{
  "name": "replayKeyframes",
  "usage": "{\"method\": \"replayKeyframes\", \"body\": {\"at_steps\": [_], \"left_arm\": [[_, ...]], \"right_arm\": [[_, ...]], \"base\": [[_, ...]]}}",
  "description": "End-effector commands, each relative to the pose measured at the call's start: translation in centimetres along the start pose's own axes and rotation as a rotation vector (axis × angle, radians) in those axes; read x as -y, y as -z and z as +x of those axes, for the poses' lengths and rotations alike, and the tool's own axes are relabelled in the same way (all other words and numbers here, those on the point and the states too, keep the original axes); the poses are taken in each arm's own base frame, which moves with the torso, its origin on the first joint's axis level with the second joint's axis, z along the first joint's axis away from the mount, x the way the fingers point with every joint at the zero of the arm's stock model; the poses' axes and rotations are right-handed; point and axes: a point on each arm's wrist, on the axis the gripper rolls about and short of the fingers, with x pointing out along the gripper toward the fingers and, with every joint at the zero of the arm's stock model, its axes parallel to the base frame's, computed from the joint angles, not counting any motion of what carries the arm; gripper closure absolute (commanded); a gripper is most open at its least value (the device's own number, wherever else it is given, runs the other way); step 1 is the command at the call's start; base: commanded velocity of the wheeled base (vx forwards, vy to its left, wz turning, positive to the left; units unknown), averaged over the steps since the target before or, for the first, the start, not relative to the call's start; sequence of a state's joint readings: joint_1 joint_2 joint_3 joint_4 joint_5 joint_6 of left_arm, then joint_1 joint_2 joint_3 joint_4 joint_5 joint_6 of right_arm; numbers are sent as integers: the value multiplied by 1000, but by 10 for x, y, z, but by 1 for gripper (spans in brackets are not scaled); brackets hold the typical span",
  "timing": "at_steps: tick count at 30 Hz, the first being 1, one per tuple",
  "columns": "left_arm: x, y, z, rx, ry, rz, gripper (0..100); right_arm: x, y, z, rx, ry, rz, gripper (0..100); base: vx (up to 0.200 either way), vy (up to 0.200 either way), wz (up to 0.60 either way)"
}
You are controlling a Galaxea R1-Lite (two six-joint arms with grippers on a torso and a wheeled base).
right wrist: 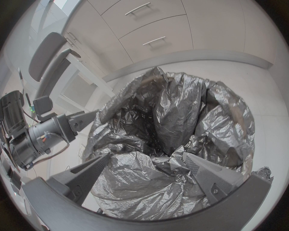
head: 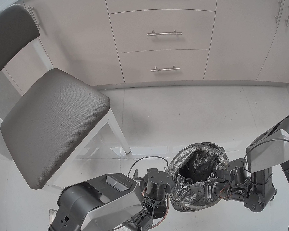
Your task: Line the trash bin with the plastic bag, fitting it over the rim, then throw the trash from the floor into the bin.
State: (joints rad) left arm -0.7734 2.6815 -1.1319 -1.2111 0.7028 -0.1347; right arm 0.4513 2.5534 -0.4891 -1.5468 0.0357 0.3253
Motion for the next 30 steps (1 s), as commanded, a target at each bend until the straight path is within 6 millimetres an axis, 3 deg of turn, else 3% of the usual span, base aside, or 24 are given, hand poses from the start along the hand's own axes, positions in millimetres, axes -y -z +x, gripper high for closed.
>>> {"method": "replayKeyframes", "body": {"at_steps": [1, 5, 12, 21, 24, 30], "left_arm": [[0, 1, 0, 0, -2, 0, 0], [0, 1, 0, -3, -2, 2, 0], [0, 1, 0, -3, 0, 2, 0], [0, 1, 0, -3, 0, 3, 0], [0, 1, 0, -3, 0, 3, 0], [0, 2, 0, -4, -1, 4, 0]], "right_arm": [[6, 4, 9, -23, 16, 7, 0], [6, 1, 12, -46, 29, 11, 0], [23, -13, 19, -59, 92, 48, 0], [17, -25, 26, -9, 69, 32, 0], [2, -30, 17, -21, 45, 18, 0], [-7, -42, -14, -21, 36, 23, 0]], "base": [[0, 0, 0], [0, 0, 0], [0, 0, 0], [0, 0, 0], [0, 0, 0], [0, 0, 0]]}}
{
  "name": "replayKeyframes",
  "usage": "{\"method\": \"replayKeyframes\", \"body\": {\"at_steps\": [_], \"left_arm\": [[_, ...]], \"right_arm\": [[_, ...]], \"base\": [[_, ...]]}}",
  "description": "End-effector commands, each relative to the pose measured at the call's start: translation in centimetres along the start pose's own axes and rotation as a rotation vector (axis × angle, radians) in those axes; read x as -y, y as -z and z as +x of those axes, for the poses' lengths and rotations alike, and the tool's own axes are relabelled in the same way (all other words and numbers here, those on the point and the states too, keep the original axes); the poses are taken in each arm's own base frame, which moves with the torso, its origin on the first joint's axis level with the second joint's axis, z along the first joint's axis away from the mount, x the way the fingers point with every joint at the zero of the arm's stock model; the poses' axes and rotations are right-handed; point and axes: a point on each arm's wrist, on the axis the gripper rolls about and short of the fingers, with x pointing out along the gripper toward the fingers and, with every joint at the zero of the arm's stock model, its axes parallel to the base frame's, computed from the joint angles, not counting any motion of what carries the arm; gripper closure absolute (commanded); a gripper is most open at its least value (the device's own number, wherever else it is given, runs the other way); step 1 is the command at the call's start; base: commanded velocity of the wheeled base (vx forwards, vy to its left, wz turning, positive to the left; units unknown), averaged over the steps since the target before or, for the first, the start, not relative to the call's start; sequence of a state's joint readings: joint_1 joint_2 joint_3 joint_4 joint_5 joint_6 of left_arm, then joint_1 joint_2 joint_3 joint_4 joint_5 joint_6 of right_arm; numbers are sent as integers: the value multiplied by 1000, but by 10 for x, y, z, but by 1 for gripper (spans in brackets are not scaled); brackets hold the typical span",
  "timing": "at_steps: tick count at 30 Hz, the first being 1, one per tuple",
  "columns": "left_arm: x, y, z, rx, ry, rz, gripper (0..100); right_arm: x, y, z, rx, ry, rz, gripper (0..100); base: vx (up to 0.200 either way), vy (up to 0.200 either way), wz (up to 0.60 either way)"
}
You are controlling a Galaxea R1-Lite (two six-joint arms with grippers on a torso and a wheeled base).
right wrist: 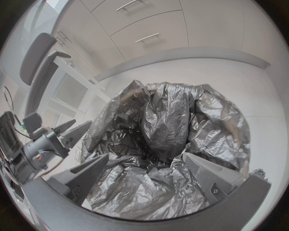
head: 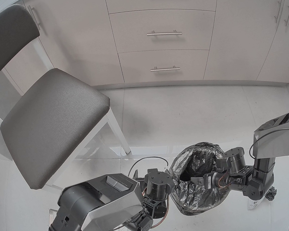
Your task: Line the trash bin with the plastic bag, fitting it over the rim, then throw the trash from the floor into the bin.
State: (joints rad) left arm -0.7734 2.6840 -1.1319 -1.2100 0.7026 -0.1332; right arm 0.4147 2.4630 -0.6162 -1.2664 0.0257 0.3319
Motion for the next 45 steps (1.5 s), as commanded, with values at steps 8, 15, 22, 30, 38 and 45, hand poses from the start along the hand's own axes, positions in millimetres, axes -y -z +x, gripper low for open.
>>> {"method": "replayKeyframes", "body": {"at_steps": [8, 15, 22, 30, 38, 45], "left_arm": [[0, 1, 0, -1, 0, 1, 0], [0, 1, 0, 0, 0, 0, 0], [0, 0, 0, 1, 0, -1, 0], [-8, -21, -12, 12, 8, -15, 0], [-30, -60, -40, 56, 7, -47, 0], [-72, -102, -85, 134, -10, -45, 0]], "right_arm": [[-3, -15, -29, 65, -11, 6, 0], [13, -5, 12, 63, 15, 18, 0], [16, 0, 24, 55, 20, 20, 0], [-3, -18, -24, 75, -20, 9, 0], [-29, -42, -121, 164, -109, 1, 0], [-38, -43, -197, 268, -178, -17, 0]], "base": [[0, 0, 0], [0, 0, 0], [0, 0, 0], [0, 0, 0], [0, 0, 0], [0, 0, 0]]}}
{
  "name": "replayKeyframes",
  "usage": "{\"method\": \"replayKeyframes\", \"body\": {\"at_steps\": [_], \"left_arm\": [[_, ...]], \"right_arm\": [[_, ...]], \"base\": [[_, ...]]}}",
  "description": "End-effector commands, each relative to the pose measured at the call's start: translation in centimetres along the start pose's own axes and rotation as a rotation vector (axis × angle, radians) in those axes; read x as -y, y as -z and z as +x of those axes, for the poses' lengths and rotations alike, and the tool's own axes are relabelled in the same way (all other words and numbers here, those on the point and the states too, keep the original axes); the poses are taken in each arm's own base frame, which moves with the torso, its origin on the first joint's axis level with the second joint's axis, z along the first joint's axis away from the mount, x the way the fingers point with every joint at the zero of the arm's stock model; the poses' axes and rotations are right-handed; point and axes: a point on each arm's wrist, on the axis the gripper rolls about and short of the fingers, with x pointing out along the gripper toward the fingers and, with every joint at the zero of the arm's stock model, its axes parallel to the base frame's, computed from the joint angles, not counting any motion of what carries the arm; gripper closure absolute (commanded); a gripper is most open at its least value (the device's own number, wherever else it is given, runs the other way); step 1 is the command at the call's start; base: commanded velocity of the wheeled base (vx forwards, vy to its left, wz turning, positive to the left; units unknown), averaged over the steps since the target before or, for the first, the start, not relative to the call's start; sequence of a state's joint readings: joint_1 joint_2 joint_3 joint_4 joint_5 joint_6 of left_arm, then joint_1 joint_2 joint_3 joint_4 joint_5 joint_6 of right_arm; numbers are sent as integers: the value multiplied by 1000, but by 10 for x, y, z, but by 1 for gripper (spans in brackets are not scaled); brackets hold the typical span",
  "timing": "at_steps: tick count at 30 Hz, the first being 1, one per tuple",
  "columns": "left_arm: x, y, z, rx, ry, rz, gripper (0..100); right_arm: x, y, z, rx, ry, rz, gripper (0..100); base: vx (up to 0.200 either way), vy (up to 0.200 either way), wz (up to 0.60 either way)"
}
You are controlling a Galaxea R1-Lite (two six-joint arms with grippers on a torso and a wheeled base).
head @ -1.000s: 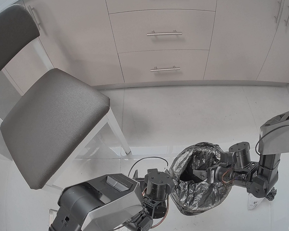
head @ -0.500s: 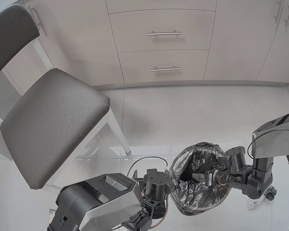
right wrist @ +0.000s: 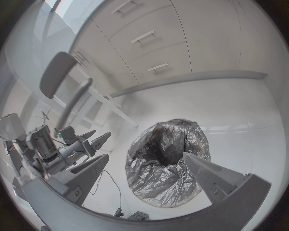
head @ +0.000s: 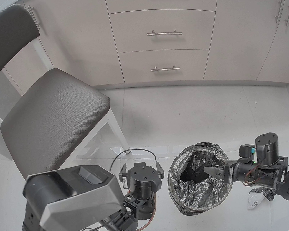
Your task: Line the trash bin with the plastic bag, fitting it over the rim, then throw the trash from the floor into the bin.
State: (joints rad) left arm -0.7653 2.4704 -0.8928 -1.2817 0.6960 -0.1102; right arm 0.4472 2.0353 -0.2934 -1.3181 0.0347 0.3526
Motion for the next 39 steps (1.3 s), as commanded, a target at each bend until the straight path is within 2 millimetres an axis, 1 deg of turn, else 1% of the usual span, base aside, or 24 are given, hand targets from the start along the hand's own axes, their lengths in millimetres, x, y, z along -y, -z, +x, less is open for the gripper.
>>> {"method": "replayKeyframes", "body": {"at_steps": [1, 4, 5, 6, 7, 8, 9, 12, 14, 15, 16, 17, 18, 23, 25, 28, 29, 31, 32, 33, 35, 37, 38, 39], "left_arm": [[-46, -66, -50, 115, -17, -33, 0], [-65, -87, -67, 153, -35, -38, 0], [-78, -102, -78, 183, -52, -42, 0], [-86, -108, -83, 197, -65, -41, 0], [-102, -120, -90, 226, -95, -41, 0], [-106, -124, -92, 233, -106, -43, 0], [-128, -141, -103, 279, -157, -56, 0], [-170, -171, -131, 359, -258, -62, 0], [-186, -177, -148, 373, -298, -47, 0], [-202, -181, -167, 381, -338, -31, 0], [-211, -183, -180, 387, -362, -24, 0], [-211, -183, -180, 387, -362, -24, 0], [-228, -183, -201, 389, -410, -17, 0], [-254, -165, -244, 329, -506, 2, 0], [-265, -149, -270, 306, -558, 4, 0], [-274, -124, -300, 281, -636, -2, 0], [-275, -119, -306, 279, -651, -5, 0], [-275, -117, -307, 277, -652, -5, 0], [-276, -98, -324, 264, -689, -7, 0], [-276, -89, -332, 260, -711, -13, 0], [-276, -81, -339, 257, -733, -18, 0], [-274, -63, -348, 240, -771, -17, 0], [-274, -63, -348, 240, -771, -17, 0], [-272, -44, -355, 244, -796, -14, 0]], "right_arm": [[-20, -18, -87, 143, -91, -16, 0], [-19, -19, -104, 163, -84, -12, 0], [-17, -20, -113, 177, -74, -9, 0], [-16, -20, -116, 184, -62, -6, 0], [-13, -22, -120, 199, -38, 2, 0], [-12, -22, -121, 204, -33, 3, 0], [-9, -25, -126, 230, -13, 11, 0], [-7, -26, -134, 259, -1, 14, 0], [-5, -25, -137, 266, 9, 14, 0], [-3, -23, -139, 268, 25, 11, 0], [-1, -21, -141, 264, 41, 14, 0], [-1, -21, -141, 264, 41, 14, 0], [5, -23, -142, 276, 73, 36, 0], [18, -26, -143, 291, 145, 60, 0], [18, -27, -145, 304, 142, 53, 0], [17, -28, -148, 320, 138, 48, 0], [17, -28, -148, 322, 139, 48, 0], [17, -28, -148, 322, 139, 48, 0], [17, -29, -148, 325, 138, 48, 0], [16, -29, -148, 325, 138, 46, 0], [16, -29, -148, 325, 135, 45, 0], [15, -29, -148, 325, 130, 44, 0], [15, -29, -148, 325, 130, 44, 0], [14, -29, -148, 322, 122, 39, 0]], "base": [[0, 0, 0], [0, 0, 0], [0, 0, 0], [0, 0, 0], [0, 0, 0], [0, 0, 0], [0, 0, 0], [0, 0, 0], [0, 0, 0], [0, 0, 0], [0, 0, 0], [0, 0, 0], [0, 0, 0], [0, 0, 0], [0, 0, 0], [0, 0, 0], [0, 0, 0], [0, 0, 0], [0, 0, 0], [0, 0, 0], [0, 0, 0], [0, 0, 0], [0, 0, 0], [0, 0, 0]]}}
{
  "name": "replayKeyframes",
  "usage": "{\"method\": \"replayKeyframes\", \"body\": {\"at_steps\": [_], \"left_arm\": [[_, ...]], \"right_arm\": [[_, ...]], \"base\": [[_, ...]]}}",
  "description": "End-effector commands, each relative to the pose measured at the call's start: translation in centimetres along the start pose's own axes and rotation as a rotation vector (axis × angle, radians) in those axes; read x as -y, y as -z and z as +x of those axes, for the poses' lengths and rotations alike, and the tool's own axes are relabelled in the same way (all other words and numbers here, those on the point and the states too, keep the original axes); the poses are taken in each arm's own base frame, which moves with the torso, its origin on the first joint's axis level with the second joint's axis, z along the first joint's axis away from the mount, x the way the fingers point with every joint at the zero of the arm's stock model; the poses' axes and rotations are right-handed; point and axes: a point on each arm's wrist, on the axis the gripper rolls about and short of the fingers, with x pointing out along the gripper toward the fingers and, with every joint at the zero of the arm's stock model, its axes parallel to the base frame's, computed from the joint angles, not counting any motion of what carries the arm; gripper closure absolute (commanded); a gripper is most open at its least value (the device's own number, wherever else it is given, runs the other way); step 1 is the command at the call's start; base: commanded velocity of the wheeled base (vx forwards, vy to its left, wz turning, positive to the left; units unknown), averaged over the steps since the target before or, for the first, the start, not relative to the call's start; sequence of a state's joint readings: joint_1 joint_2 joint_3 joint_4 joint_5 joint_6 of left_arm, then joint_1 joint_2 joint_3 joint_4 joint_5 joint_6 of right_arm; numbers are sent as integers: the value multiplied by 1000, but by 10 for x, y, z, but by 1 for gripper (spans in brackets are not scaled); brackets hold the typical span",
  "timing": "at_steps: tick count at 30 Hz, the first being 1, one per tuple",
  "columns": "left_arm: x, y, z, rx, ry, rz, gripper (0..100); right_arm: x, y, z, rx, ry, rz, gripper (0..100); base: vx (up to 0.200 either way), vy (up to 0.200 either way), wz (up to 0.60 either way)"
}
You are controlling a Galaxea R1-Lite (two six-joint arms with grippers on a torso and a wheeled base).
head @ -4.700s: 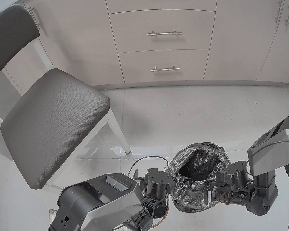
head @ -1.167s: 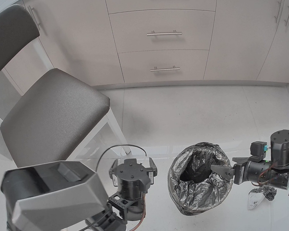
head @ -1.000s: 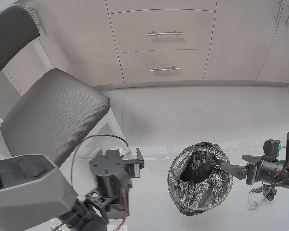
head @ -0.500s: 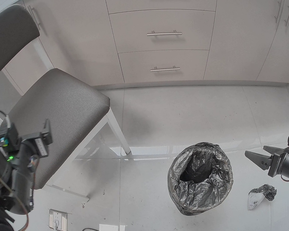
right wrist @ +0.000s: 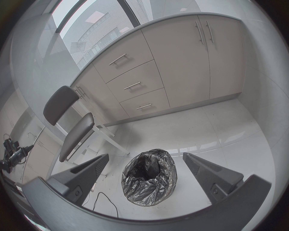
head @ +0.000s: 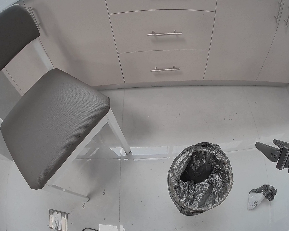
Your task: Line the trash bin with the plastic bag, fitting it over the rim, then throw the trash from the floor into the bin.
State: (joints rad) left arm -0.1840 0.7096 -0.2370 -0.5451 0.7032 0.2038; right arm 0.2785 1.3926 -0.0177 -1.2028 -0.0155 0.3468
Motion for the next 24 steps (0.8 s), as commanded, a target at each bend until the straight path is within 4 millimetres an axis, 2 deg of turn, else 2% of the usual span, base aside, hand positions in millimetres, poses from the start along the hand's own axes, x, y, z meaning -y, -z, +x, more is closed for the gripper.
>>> {"method": "replayKeyframes", "body": {"at_steps": [1, 6, 14, 19, 24], "left_arm": [[-40, 74, -71, 37, -213, -28, 0], [-38, 103, -77, 30, -183, -21, 0], [-34, 109, -77, -8, -32, 1, 0], [-29, 110, -79, -18, 214, -109, 0], [-28, 109, -81, -34, 292, -136, 0]], "right_arm": [[1, 0, -5, 9, 1, -5, 0], [-3, 3, -4, -7, -16, -12, 0], [0, 11, 11, -70, 8, -23, 0], [0, 13, 29, -94, 17, -9, 0], [1, 17, 33, -88, 18, -13, 0]], "base": [[0, 0, 0], [0, 0, 0], [0, 0, 0], [0, 0, 0], [0, 0, 0]]}}
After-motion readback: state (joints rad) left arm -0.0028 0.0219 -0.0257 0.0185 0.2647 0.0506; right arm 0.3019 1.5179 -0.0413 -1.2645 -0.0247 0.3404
